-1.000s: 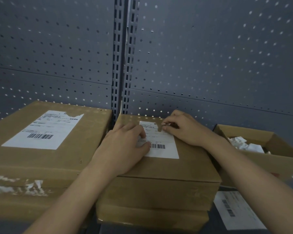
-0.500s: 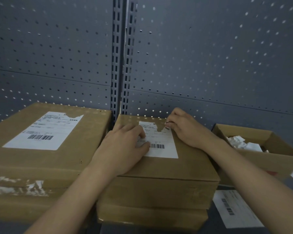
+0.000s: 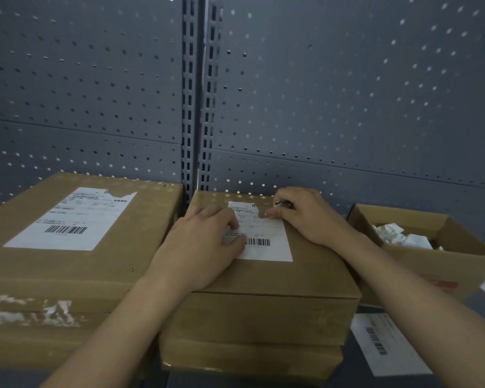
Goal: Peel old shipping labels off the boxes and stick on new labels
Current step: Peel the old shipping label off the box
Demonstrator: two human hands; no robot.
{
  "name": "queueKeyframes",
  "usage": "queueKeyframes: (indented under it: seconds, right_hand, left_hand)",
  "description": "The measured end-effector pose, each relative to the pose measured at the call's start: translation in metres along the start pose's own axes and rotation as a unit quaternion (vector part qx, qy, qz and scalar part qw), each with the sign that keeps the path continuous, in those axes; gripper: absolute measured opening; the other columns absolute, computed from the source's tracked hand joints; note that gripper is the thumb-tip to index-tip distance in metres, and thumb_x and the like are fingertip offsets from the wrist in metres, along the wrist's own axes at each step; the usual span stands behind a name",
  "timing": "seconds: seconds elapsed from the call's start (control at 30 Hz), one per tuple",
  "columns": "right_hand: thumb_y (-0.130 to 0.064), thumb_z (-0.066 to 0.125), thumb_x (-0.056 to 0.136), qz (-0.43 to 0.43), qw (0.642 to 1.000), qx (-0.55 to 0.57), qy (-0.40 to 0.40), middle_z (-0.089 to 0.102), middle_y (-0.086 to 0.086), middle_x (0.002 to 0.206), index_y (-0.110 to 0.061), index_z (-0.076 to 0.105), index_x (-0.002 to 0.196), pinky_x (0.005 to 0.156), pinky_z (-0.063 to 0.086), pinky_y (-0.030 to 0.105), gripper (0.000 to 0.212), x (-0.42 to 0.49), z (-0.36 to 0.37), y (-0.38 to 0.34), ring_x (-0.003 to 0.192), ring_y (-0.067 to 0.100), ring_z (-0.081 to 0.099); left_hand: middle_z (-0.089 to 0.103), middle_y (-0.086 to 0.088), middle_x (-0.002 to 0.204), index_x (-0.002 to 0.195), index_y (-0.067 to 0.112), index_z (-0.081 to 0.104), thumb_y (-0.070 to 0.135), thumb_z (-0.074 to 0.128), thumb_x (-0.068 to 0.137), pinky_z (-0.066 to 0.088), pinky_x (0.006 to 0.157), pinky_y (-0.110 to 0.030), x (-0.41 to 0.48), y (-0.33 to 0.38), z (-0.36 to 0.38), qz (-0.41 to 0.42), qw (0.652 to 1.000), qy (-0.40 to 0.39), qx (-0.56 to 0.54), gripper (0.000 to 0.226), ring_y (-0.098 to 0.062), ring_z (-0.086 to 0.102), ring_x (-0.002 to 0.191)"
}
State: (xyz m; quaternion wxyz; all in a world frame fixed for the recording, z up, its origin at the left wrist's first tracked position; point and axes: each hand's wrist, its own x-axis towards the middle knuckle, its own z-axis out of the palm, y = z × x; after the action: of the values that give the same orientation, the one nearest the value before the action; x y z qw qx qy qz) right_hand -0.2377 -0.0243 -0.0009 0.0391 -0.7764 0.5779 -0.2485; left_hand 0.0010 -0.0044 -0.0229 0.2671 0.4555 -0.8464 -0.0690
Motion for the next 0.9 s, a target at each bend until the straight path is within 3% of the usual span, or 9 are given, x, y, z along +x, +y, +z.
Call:
queueKeyframes:
  seconds: [0.23, 0.4, 0.5, 0.57, 0.7, 0.8, 0.9]
  right_hand:
    - [-0.022, 0.065, 0.094, 0.003, 0.996, 0.058, 0.074, 0.058, -0.012, 0.07, -0.01, 0.066, 0.082, 0.062, 0.035, 0.009, 0.017, -0.006, -0.005, 0.004, 0.067, -0.003, 0.053]
    - [-0.024, 0.056, 0.099, 0.037, 0.995, 0.064, 0.065, 0.07, -0.002, 0.106, -0.018, 0.073, 0.111, 0.085, 0.046, 0.017, 0.022, -0.012, -0.011, 0.006, 0.097, 0.005, 0.061]
    - [-0.037, 0.062, 0.095, 0.076, 0.996, 0.044, 0.025, 0.061, -0.007, 0.117, -0.023, 0.063, 0.129, 0.083, 0.039, 0.013, 0.037, -0.015, -0.015, 0.002, 0.106, 0.007, 0.053]
    - [-0.038, 0.067, 0.091, 0.089, 0.996, 0.01, -0.01, 0.058, -0.006, 0.118, -0.025, 0.058, 0.133, 0.082, 0.037, 0.022, 0.045, -0.016, -0.016, 0.0, 0.108, 0.01, 0.05]
    - [-0.032, 0.053, 0.101, 0.069, 0.997, -0.017, 0.0, 0.058, -0.003, 0.112, -0.017, 0.066, 0.121, 0.081, 0.032, 0.022, 0.028, -0.02, -0.019, -0.002, 0.1, 0.009, 0.049]
    - [-0.033, 0.043, 0.104, 0.061, 0.997, -0.053, -0.009, 0.058, -0.002, 0.091, -0.011, 0.066, 0.097, 0.073, 0.032, 0.024, 0.033, -0.021, -0.021, 0.001, 0.082, 0.006, 0.05]
    - [-0.037, 0.041, 0.104, 0.067, 0.996, -0.06, -0.012, 0.056, -0.01, 0.077, -0.02, 0.06, 0.086, 0.066, 0.036, 0.029, 0.031, -0.022, -0.023, 0.003, 0.073, 0.001, 0.051]
  left_hand:
    - [0.045, 0.018, 0.093, 0.111, 0.035, 0.057, 0.052, 0.051, 0.092, 0.044, 0.09, -0.033, 0.0, -0.001, 0.001, 0.0, 1.0, 0.011, -0.012, 0.027, -0.011, 0.043, 0.103]
    - [0.047, 0.02, 0.097, 0.113, 0.035, 0.057, 0.052, 0.051, 0.093, 0.043, 0.09, -0.031, 0.0, -0.001, 0.001, 0.004, 1.0, 0.01, -0.012, 0.027, -0.01, 0.043, 0.104]
    - [0.047, 0.02, 0.099, 0.113, 0.035, 0.057, 0.052, 0.051, 0.093, 0.042, 0.089, -0.03, 0.0, 0.0, 0.001, 0.005, 1.0, 0.01, -0.007, 0.027, -0.009, 0.042, 0.104]
    - [0.047, 0.02, 0.1, 0.113, 0.035, 0.057, 0.052, 0.05, 0.092, 0.041, 0.088, -0.029, 0.001, 0.0, 0.001, 0.006, 1.0, 0.008, -0.003, 0.027, -0.009, 0.042, 0.103]
    - [0.047, 0.02, 0.1, 0.113, 0.035, 0.057, 0.052, 0.05, 0.093, 0.041, 0.089, -0.029, 0.001, -0.001, 0.001, 0.009, 1.0, 0.009, 0.002, 0.027, -0.007, 0.04, 0.102]
    - [0.047, 0.019, 0.099, 0.113, 0.034, 0.057, 0.051, 0.051, 0.093, 0.042, 0.09, -0.03, 0.001, -0.001, 0.001, 0.006, 1.0, 0.007, -0.001, 0.027, -0.009, 0.041, 0.102]
    - [0.047, 0.019, 0.099, 0.113, 0.033, 0.057, 0.051, 0.051, 0.093, 0.043, 0.091, -0.031, 0.001, -0.001, 0.002, 0.006, 1.0, 0.005, -0.003, 0.027, -0.01, 0.042, 0.102]
